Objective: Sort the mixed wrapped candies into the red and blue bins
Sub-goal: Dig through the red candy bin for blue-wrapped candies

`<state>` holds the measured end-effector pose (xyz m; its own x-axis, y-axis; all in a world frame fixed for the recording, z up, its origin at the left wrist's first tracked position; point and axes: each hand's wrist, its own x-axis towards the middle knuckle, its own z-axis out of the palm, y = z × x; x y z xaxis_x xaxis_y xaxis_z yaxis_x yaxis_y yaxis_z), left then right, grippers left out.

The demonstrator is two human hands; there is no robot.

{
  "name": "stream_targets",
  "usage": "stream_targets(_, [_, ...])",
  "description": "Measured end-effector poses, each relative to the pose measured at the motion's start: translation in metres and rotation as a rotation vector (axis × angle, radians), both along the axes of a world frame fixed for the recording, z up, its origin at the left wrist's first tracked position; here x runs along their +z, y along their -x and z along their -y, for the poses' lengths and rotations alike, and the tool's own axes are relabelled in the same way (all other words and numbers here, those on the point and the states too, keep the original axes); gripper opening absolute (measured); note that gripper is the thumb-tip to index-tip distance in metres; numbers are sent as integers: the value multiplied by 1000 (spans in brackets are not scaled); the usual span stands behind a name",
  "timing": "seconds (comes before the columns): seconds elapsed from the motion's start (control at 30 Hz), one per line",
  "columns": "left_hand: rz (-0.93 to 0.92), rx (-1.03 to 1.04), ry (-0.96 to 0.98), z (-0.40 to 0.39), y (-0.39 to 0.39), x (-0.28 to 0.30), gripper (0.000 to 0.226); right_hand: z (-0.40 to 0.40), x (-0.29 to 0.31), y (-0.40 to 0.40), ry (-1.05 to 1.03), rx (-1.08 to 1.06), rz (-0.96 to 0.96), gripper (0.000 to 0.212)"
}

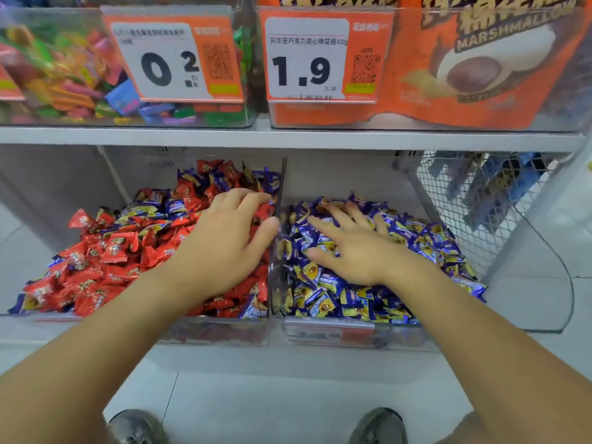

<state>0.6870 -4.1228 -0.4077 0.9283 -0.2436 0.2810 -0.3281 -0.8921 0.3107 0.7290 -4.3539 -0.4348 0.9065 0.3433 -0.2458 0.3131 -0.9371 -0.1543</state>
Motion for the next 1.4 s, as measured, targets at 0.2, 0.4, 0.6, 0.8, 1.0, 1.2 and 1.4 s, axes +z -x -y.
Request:
stream_targets(0.2, [-114, 20, -99, -60, 7, 6, 38, 35, 5, -20, 70, -304, -151, 70])
stream_targets(0.4, [-261, 41, -174, -100, 8, 12, 53, -6, 43, 9, 3, -345, 100, 64])
stream_targets(0.6, [-281, 2, -160, -123, 12, 14, 54, -124, 72, 50, -467, 38, 363, 32])
stream_targets(0.8, [-178, 21, 18, -135, 14, 23, 56, -175, 80, 6, -279, 290, 113, 56])
stream_targets(1.0, [-217, 9, 147, -156, 11, 14, 57, -196, 53, -13, -138, 333, -23, 85])
stream_targets(1.2, [-68, 82, 94, -154, -3, 11, 27, -203, 52, -27, -200, 374, -21, 68])
stream_targets(1.4, [8, 255, 376, -157, -6, 23, 22, -193, 72, -42, -255, 261, 4, 25])
